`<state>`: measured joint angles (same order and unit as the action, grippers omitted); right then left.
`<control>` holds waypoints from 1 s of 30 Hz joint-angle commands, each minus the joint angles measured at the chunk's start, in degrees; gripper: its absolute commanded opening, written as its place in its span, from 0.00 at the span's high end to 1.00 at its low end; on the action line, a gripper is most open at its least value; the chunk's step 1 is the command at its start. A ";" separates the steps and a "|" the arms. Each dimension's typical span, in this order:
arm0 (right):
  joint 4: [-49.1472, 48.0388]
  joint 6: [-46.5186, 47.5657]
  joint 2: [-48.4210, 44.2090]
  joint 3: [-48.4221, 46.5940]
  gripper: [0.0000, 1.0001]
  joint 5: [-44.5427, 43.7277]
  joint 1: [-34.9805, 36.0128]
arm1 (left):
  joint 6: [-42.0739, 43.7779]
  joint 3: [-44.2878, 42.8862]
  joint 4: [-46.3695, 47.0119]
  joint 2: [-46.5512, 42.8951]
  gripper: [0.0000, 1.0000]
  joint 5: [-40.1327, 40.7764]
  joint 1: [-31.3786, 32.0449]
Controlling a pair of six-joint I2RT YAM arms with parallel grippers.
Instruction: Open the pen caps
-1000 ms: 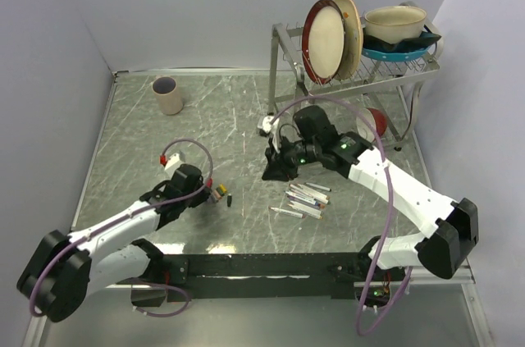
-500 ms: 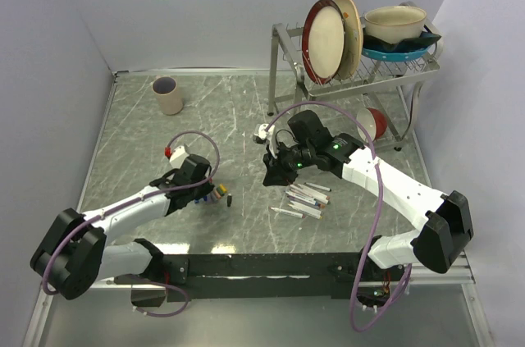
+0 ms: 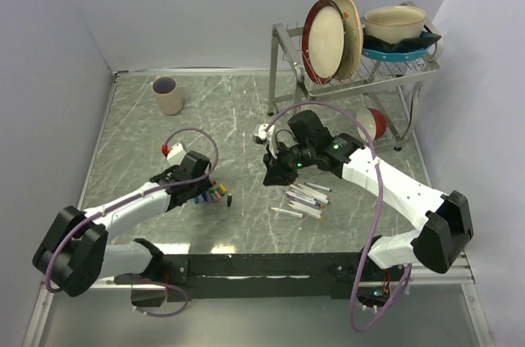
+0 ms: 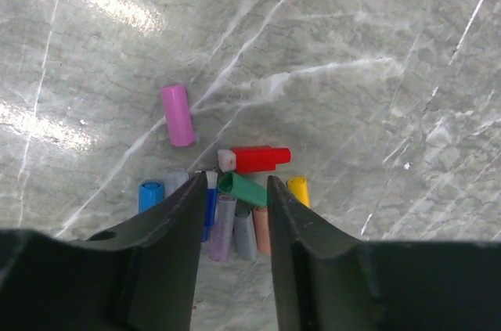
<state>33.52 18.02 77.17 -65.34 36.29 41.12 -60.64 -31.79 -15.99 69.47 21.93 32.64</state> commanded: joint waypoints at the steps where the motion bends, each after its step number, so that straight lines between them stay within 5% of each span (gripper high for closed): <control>1: -1.00 1.31 -0.61 -0.22 1.00 -0.08 0.27 | 2.19 -3.19 -0.80 -2.93 0.54 0.57 -0.21; 5: -0.82 1.67 -0.09 -0.23 1.00 0.27 0.19 | 9.98 -2.58 2.18 -8.72 0.38 -5.74 -0.21; 14: -3.19 -2.45 0.27 0.04 1.00 2.02 0.01 | 19.68 11.83 36.09 -22.35 0.26 -41.14 -0.21; 18: -7.23 -9.22 0.97 0.57 1.00 2.73 -0.78 | 19.07 18.32 50.15 -24.64 0.07 -48.46 1.27; 30: -20.07 -26.89 1.15 5.75 1.00 4.22 -1.48 | 22.23 18.79 69.15 -14.38 0.08 -43.47 14.10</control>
<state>20.38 -2.31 78.98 -60.45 38.41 40.12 -40.49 -11.33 43.13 51.18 -22.59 43.88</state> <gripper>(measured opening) 0.224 0.941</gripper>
